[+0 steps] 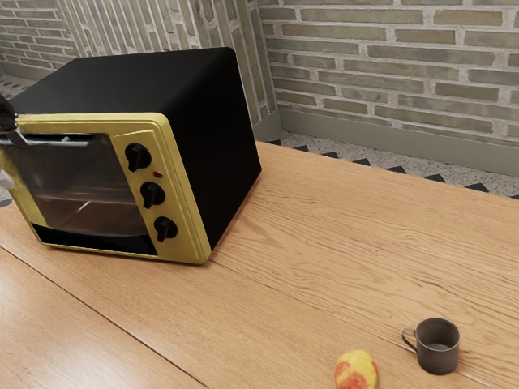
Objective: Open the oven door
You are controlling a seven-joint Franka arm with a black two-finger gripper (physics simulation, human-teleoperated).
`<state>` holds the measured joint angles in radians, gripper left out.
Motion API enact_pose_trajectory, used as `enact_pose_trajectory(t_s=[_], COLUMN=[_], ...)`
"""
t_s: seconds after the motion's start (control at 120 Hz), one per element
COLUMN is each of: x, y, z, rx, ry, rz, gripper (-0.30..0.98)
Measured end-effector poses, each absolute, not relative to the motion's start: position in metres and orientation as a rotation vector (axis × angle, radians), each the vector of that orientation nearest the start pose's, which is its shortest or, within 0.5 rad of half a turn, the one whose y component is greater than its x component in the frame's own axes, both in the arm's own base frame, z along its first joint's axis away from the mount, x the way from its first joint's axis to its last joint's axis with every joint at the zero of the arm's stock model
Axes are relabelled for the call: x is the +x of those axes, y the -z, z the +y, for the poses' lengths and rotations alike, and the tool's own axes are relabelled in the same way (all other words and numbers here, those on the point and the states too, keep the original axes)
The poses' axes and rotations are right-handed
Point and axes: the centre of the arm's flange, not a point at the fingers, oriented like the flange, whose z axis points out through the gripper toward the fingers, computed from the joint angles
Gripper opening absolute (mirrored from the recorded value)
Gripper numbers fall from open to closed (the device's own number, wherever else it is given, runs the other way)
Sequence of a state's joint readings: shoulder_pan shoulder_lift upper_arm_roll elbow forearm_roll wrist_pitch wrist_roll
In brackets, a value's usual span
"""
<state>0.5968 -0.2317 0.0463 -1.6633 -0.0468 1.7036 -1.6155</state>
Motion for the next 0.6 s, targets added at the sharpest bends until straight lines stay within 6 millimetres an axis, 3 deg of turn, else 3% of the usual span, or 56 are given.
enact_pose_trajectory(t_s=[0.158,0.342,0.6], x=[0.385,0.41,0.419], y=[-0.711,-0.712,-0.698], z=[0.317,0.335,0.351], rx=[1.218,1.278,1.312], ry=[-0.328,-0.362,-0.362], rz=[2.68,2.65,2.622], gripper=[0.69,0.69,0.69])
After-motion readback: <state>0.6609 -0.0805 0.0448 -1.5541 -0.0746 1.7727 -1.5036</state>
